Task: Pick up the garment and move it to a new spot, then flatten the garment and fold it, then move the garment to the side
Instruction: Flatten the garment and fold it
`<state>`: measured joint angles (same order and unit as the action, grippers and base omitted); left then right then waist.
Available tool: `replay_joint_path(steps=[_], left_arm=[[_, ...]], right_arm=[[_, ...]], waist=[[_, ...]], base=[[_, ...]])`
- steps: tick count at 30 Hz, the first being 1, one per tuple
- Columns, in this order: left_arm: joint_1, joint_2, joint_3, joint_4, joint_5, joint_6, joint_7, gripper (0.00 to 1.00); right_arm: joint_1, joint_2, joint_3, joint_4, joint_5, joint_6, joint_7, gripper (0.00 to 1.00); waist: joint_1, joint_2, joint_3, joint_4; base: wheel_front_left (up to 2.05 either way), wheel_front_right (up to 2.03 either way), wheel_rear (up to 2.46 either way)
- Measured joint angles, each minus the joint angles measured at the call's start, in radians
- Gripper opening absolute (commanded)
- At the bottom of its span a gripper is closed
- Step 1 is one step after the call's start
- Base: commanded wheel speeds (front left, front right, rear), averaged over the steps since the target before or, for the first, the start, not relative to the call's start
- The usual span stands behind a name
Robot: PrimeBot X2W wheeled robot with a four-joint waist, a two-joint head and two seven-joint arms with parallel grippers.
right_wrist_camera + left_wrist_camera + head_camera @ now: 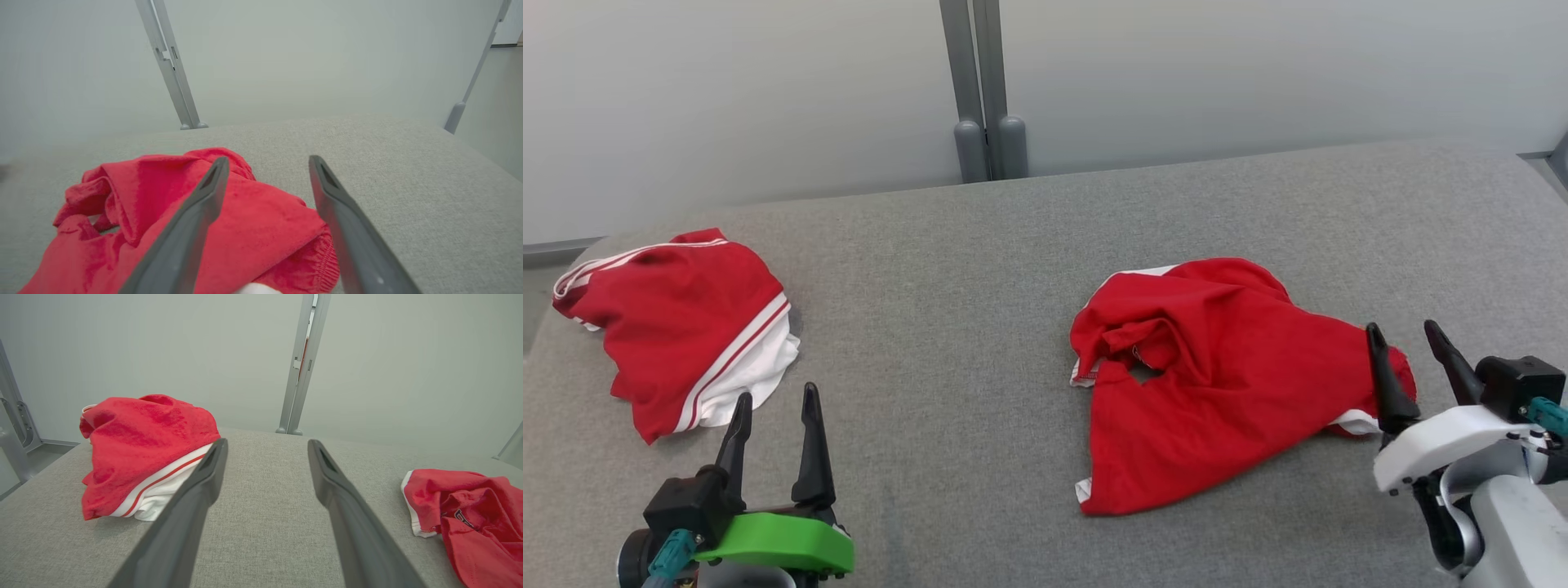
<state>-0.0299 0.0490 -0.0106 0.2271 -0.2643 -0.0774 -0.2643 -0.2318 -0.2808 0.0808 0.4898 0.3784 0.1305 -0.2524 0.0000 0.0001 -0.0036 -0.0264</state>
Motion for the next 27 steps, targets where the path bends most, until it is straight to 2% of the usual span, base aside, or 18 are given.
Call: replay_joint_path(steps=[3, 10, 23, 27], left_arm=[[0.007, 0.0, -0.003, -0.009, -0.004, 0.005, 0.0, 1.0], [0.013, 0.0, -0.018, -0.021, -0.008, 0.014, 0.0, 1.0], [0.009, 0.0, -0.074, 0.004, -0.049, 0.011, 0.006, 1.0], [-0.02, 0.0, -0.16, 0.016, -0.077, -0.012, 0.126, 1.0]], right_arm=[[0.031, 0.047, 0.006, -0.11, -0.019, 0.0, -0.006, 1.0], [0.094, 0.118, -0.001, -0.248, -0.049, 0.0, -0.009, 1.0], [0.124, 0.127, -0.005, -0.265, -0.081, 0.0, -0.01, 1.0], [0.123, 0.123, -0.014, -0.261, -0.081, 0.0, -0.01, 1.0]], waist=[[0.0, 0.0, -0.009, 0.005], [0.0, 0.0, -0.01, 0.017], [0.0, 0.0, -0.003, 0.008], [0.0, 0.0, -0.003, -0.002]], base=[[0.0, 0.0, 0.0], [0.0, 0.0, 0.0], [0.0, 0.0, 0.0], [0.0, 0.0, 0.0]])
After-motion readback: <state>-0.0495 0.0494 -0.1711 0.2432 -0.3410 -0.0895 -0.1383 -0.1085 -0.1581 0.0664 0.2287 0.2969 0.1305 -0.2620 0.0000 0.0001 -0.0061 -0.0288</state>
